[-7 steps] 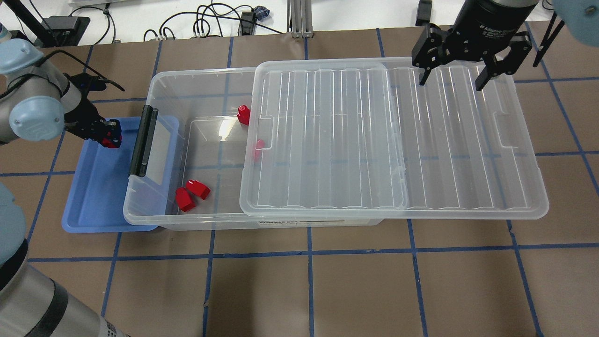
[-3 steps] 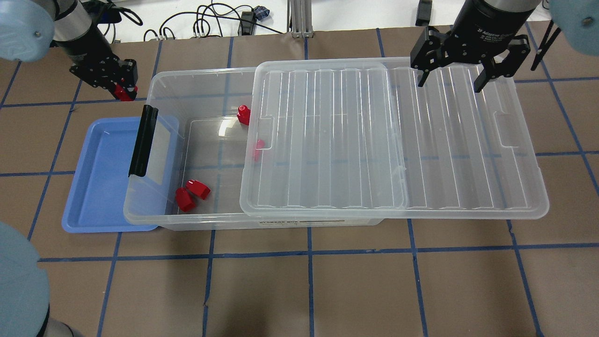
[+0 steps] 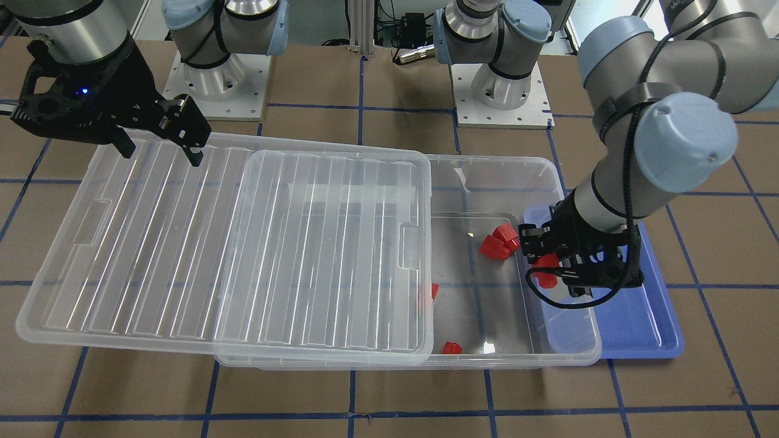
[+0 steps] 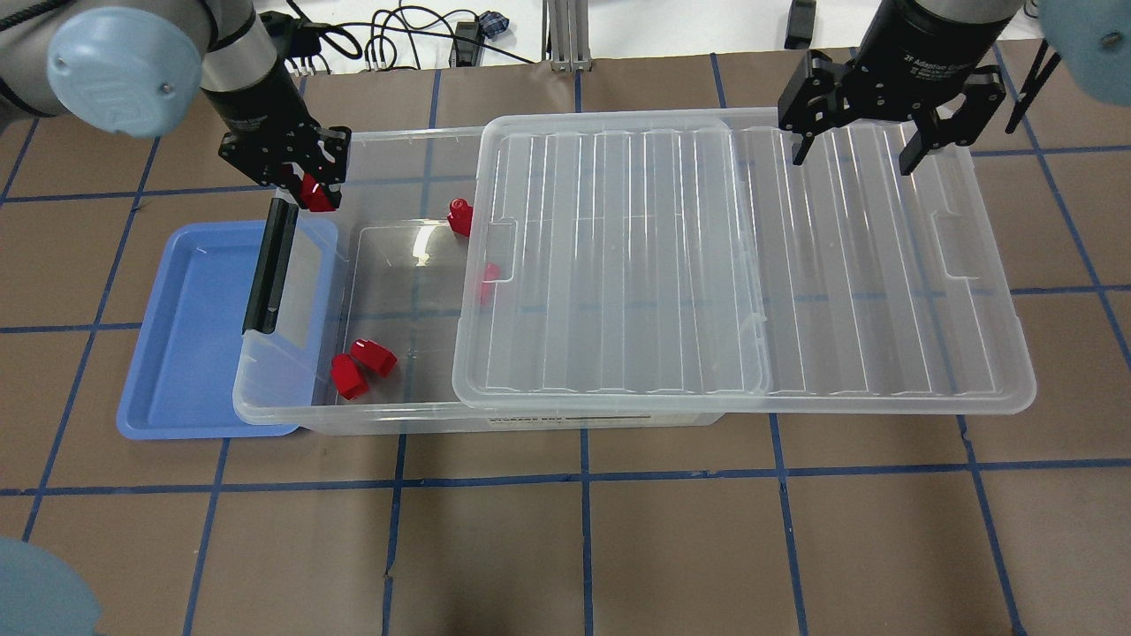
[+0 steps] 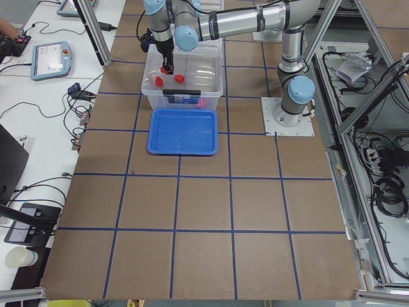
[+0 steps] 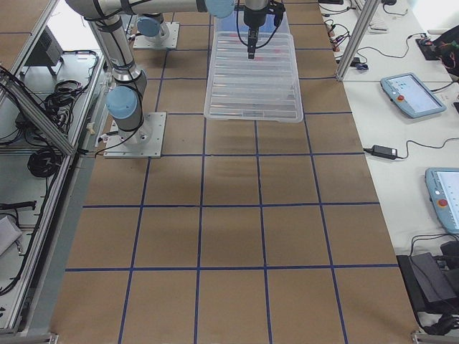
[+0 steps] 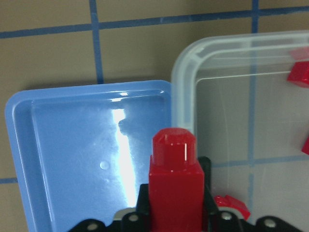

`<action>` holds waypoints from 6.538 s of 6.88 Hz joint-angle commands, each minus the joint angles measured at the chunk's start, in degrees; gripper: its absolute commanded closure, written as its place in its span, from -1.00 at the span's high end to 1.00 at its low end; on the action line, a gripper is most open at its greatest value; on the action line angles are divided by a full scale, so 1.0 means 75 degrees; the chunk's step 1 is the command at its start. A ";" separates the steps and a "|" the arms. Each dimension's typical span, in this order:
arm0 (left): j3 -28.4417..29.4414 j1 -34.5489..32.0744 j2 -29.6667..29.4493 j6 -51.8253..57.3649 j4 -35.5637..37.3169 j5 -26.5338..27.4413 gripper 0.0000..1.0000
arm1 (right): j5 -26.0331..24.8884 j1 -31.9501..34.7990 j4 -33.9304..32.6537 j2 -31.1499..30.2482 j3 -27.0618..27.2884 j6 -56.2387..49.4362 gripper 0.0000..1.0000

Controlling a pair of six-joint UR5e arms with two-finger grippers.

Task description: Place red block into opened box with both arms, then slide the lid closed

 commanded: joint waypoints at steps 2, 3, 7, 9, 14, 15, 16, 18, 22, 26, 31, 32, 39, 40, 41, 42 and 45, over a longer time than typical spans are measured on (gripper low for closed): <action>-0.1568 -0.0177 -0.0095 -0.0375 0.1805 -0.0025 -1.00 | 0.0065 0.0000 -0.0020 0.0009 0.0041 -0.0006 1.00; -0.1770 -0.0282 -0.0153 -0.0376 0.2219 -0.0013 -1.00 | 0.0007 0.0000 0.0003 0.0009 0.0006 -0.0018 1.00; -0.3022 -0.0377 -0.0330 -0.0399 0.3856 0.0022 -0.98 | -0.0040 -0.0280 0.0062 0.0056 -0.0030 -0.0158 1.00; -0.3120 -0.0376 -0.0447 -0.0399 0.4344 0.0010 0.43 | -0.0040 -0.1225 0.0085 0.0044 -0.0030 -0.1310 1.00; -0.0222 -0.0423 0.0523 -0.0387 0.0407 0.0081 1.00 | -0.0741 -0.3058 -0.0112 0.0220 0.1032 -0.4002 1.00; 0.0297 -0.0435 0.0851 -0.0387 -0.0649 0.0057 1.00 | -0.1080 -0.3059 -0.0497 0.0151 0.1559 -0.4002 1.00; 0.0488 -0.0458 0.1167 -0.0387 -0.1042 0.0069 1.00 | -0.1141 -0.3059 -0.0721 0.0173 0.1877 -0.3991 1.00; 0.0548 -0.0331 0.1742 -0.0294 -0.1093 0.0034 1.00 | -0.1804 -0.3093 -0.0981 0.0208 0.1846 -0.4026 1.00; 0.0572 -0.0400 0.1803 -0.0271 -0.1503 0.0104 1.00 | -0.2431 -0.3293 -0.1320 0.0255 0.2266 -0.4002 1.00; 0.0828 -0.0412 0.1627 -0.0316 -0.1655 0.0198 1.00 | -0.2221 -0.3095 -0.2141 0.0302 0.2760 -0.3933 1.00; 0.0982 -0.0564 0.1534 -0.0505 -0.1961 0.0163 1.00 | -0.0628 -0.1961 -0.2899 0.0337 0.2759 -0.2704 1.00; 0.0970 -0.0575 0.1603 -0.0505 -0.1984 0.0151 1.00 | -0.0614 -0.1481 -0.2903 0.0326 0.2736 -0.2609 1.00; 0.0958 -0.0587 0.1593 -0.0551 -0.1972 0.0139 1.00 | -0.0626 -0.0375 -0.2927 0.0198 0.2456 -0.1823 1.00; 0.0947 -0.0587 0.1604 -0.0540 -0.1972 0.0151 1.00 | -0.0638 -0.0317 -0.2520 0.0046 0.1933 -0.1811 1.00; 0.0935 -0.0587 0.1615 -0.0540 -0.1972 0.0163 1.00 | -0.0649 -0.0154 -0.1461 -0.0141 0.1289 -0.1799 1.00; 0.0935 -0.0587 0.1604 -0.0540 -0.1972 0.0151 1.00 | -0.0638 0.0103 -0.0696 -0.0352 0.0738 -0.1509 1.00; 0.0935 -0.0587 0.1627 -0.0540 -0.1972 0.0163 1.00 | -0.0627 0.0984 -0.0161 -0.0156 0.0194 0.0181 1.00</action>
